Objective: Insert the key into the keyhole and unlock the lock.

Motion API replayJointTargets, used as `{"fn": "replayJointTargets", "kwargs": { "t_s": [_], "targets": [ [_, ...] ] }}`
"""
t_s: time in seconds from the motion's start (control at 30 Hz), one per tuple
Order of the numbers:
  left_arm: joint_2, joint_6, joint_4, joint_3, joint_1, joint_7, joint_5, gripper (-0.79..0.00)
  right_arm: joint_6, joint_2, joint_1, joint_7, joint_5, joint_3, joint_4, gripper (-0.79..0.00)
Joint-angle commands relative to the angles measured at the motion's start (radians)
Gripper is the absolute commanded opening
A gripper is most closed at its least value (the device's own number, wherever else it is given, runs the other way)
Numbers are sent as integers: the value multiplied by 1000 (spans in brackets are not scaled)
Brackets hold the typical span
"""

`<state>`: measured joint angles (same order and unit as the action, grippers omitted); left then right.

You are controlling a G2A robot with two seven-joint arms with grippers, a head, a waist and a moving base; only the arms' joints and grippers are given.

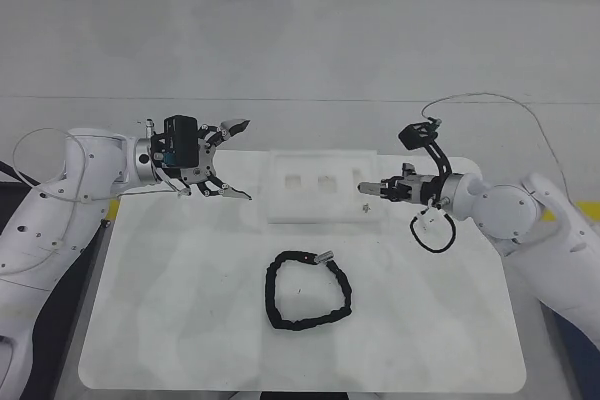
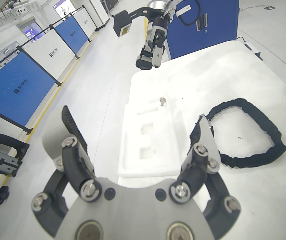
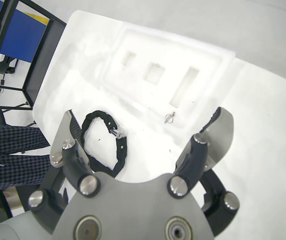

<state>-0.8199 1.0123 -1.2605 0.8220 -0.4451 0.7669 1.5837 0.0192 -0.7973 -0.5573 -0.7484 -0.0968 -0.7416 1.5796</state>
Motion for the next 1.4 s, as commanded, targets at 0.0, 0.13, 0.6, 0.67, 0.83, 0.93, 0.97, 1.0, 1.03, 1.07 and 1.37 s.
{"fn": "replayJointTargets", "kwargs": {
  "t_s": [0.0, 0.13, 0.6, 0.67, 0.83, 0.93, 0.97, 1.0, 1.03, 1.07, 1.37],
  "targets": [
    [0, 0, 0, 0, 0, 0, 0, 0, 47, -16, 1, -3, 48, 17, -25, 0],
    [0, 0, 0, 0, 0, 0, 0, 0, 82, -45, 29, -47, 13, 69, -77, 0],
    [0, 0, 0, 0, 0, 0, 0, 0, 78, -109, 66, -47, 37, 133, -187, 0],
    [0, 0, 0, 0, 0, 0, 0, 0, 78, -109, 66, -47, 37, 133, -187, 0],
    [0, 0, 0, 0, 0, 0, 0, 0, 78, -109, 66, -47, 37, 133, -187, 0],
    [0, 0, 0, 0, 0, 0, 0, 0, 78, -109, 66, -47, 37, 133, -187, 0],
    [0, 0, 0, 0, 0, 0, 0, 0, 78, -109, 66, -47, 37, 133, -187, 0],
    [0, 0, 0, 0, 0, 0, 0, 0, 78, -109, 66, -47, 37, 133, -187, 0],
    [0, 0, 0, 0, 0, 0, 0, 0, 79, -109, 63, -39, 42, 130, -187, 0],
    [0, 0, 0, 0, 0, 0, 0, 0, 78, -110, 57, -28, 47, 126, -184, 0],
    [0, 0, 0, 0, 0, 0, 0, 0, 145, -138, 73, -93, 4, 142, -151, 0]
  ]
}}
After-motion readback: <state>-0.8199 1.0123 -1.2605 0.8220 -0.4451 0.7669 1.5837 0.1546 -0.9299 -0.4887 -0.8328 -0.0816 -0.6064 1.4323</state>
